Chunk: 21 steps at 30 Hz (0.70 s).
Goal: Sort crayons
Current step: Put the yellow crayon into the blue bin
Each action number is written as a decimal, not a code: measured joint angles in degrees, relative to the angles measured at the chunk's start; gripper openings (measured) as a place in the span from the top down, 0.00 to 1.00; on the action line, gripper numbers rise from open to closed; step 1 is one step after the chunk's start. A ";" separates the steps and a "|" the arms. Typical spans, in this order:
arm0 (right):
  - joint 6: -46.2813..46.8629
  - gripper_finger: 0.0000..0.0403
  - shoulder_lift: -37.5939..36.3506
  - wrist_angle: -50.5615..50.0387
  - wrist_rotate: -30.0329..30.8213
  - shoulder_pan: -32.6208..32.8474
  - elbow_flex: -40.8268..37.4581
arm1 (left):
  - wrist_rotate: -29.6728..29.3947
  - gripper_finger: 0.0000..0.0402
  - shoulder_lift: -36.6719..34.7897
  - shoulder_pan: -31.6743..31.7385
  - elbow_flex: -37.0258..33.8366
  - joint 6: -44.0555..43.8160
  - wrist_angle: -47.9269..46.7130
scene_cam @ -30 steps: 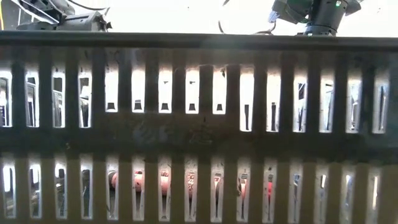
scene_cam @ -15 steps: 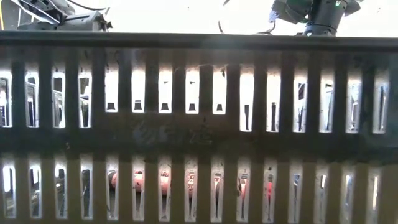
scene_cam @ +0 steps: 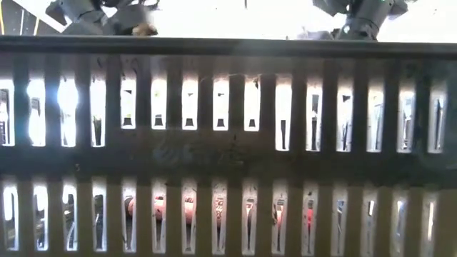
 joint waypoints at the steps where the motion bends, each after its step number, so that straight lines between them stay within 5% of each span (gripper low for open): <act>1: -0.52 0.77 0.00 2.69 -0.08 0.60 0.00 | -0.72 1.00 -0.51 -0.01 0.53 -1.07 2.66; 15: 0.64 0.77 0.00 32.35 12.10 9.55 0.00 | -9.34 1.00 -1.00 -5.15 2.03 -15.29 38.84; 21: -1.09 0.77 0.00 40.59 17.34 13.47 0.01 | -17.19 1.00 -0.93 -9.31 2.05 -19.07 42.24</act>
